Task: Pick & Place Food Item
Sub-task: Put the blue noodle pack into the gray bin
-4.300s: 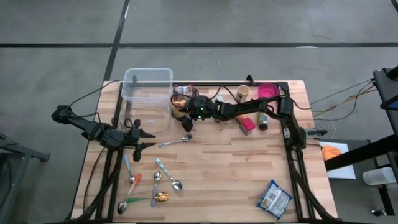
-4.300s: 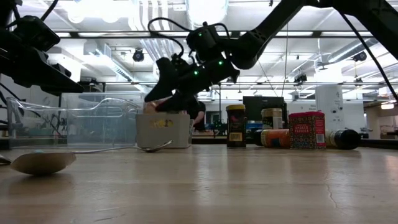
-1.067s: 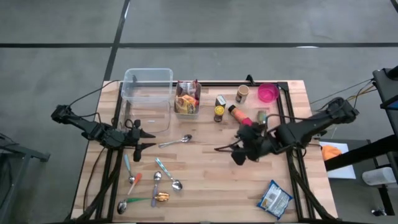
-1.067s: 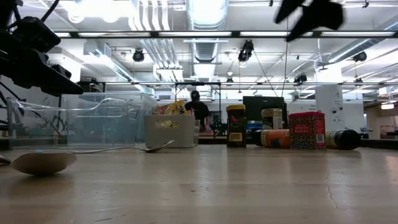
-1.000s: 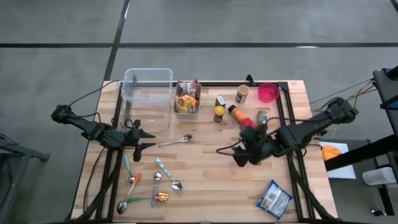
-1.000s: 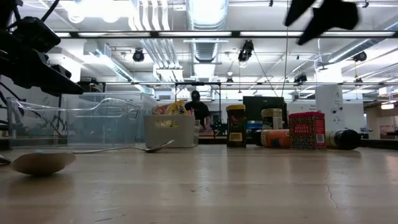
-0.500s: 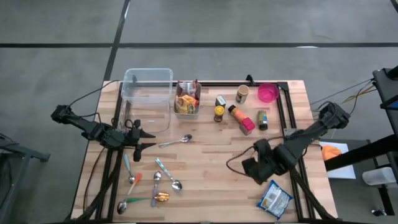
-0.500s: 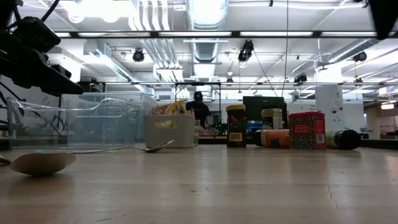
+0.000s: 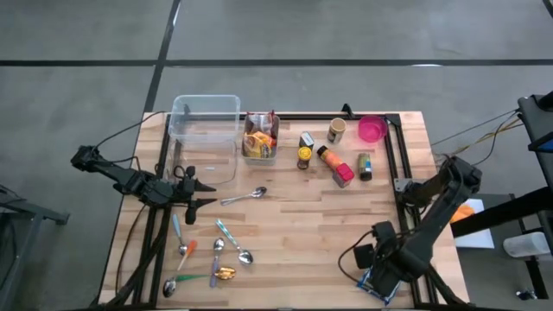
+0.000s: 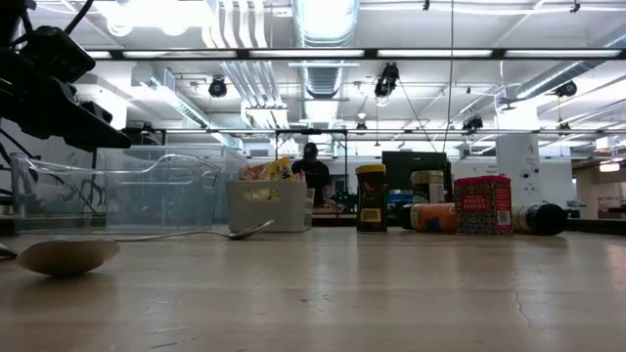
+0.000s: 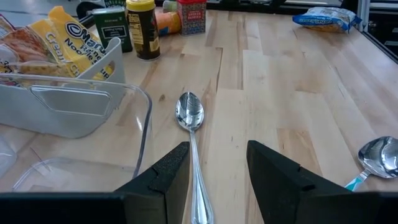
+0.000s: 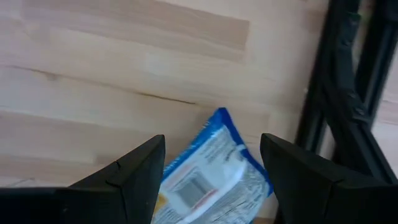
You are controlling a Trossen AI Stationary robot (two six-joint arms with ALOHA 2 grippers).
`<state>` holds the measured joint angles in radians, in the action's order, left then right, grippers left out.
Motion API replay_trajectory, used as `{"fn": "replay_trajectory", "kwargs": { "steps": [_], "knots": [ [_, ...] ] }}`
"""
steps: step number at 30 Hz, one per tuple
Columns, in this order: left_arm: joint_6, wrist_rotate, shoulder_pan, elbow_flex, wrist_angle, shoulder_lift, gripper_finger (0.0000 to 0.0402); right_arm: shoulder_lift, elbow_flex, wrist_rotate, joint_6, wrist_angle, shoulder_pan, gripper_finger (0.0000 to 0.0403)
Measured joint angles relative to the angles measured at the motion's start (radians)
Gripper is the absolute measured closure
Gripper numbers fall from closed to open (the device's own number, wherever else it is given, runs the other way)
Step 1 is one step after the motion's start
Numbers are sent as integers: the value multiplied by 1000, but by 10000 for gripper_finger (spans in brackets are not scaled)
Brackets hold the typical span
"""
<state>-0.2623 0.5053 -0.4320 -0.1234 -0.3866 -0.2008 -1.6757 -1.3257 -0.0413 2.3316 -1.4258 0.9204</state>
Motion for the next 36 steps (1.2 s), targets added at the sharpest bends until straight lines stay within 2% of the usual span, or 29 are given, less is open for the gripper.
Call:
{"fn": "replay_trajectory", "kwargs": {
  "steps": [6, 15, 20, 29, 36],
  "knots": [
    [0, 0, 0, 0, 0, 0, 238, -100, 18, 68, 11, -9, 10, 143],
    [0, 0, 0, 0, 0, 0, 238, -202, 28, 77, 26, 20, 9, 143],
    [0, 0, 0, 0, 0, 1, 238, -204, 63, 80, 26, 69, 18, 143],
    [0, 0, 0, 0, 0, 1, 238, -197, 210, 99, 45, 285, 31, 143],
    [0, 0, 0, 0, 0, 1, 238, -173, 250, 99, 46, 345, 31, 144]
  ]
}}
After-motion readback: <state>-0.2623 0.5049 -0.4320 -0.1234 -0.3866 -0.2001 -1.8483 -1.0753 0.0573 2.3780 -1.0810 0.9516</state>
